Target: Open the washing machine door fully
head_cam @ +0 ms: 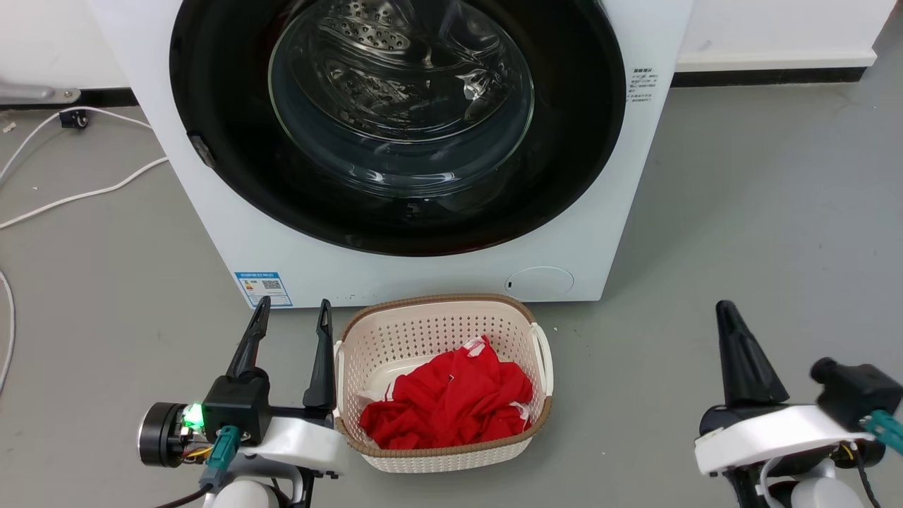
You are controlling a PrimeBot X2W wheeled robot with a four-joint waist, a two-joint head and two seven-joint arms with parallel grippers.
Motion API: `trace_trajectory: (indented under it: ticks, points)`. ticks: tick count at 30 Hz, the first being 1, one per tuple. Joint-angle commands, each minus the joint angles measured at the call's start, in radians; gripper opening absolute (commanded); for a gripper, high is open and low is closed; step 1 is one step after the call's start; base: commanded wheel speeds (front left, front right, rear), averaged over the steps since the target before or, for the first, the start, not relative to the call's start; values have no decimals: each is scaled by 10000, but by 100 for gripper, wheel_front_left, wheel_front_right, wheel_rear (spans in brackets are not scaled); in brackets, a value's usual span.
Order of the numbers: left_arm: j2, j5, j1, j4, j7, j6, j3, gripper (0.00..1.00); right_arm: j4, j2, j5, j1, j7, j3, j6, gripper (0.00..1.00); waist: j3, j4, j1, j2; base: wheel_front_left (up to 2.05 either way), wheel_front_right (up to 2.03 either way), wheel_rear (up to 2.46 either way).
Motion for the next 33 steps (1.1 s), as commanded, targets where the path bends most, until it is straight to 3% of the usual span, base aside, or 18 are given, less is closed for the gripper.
trace_trajectory:
  ticks: [1,4,6,8,12,15,23,33]
  points:
    - [-11,40,-19,-32,-47,-1,33,100,98,31,941,-181,-132,-25,-5,0,22,-9,0,0,0,0,0]
    - [-20,-9,-88,-43,-41,-4,68,100,287,30,3334,-433,-261,14,-5,0,89,-16,0,0,0,0,0]
    - [-32,-39,-141,-50,-38,-10,73,100,357,31,5523,-618,-205,160,-5,0,134,-15,0,0,0,0,0]
    - [-40,-55,-158,-70,-38,8,91,100,375,27,6868,-834,-159,169,-5,0,176,-24,0,0,0,0,0]
    - [-59,-56,-189,-135,-38,31,100,100,96,24,10625,-1356,405,62,-5,0,356,-22,0,0,0,0,0]
    - [-68,-57,-291,-175,-38,39,118,100,23,11,12226,-1857,1067,-347,-5,0,540,-24,0,0,0,0,0]
    - [-81,27,-685,-320,-38,17,123,100,998,-703,14248,-4020,2537,-1153,-5,0,1258,39,0,0,0,0,0]
    - [-93,64,-1290,-515,-38,11,19,100,3688,-2419,14065,-7934,3955,-497,-4,0,2087,392,0,0,0,0,0]
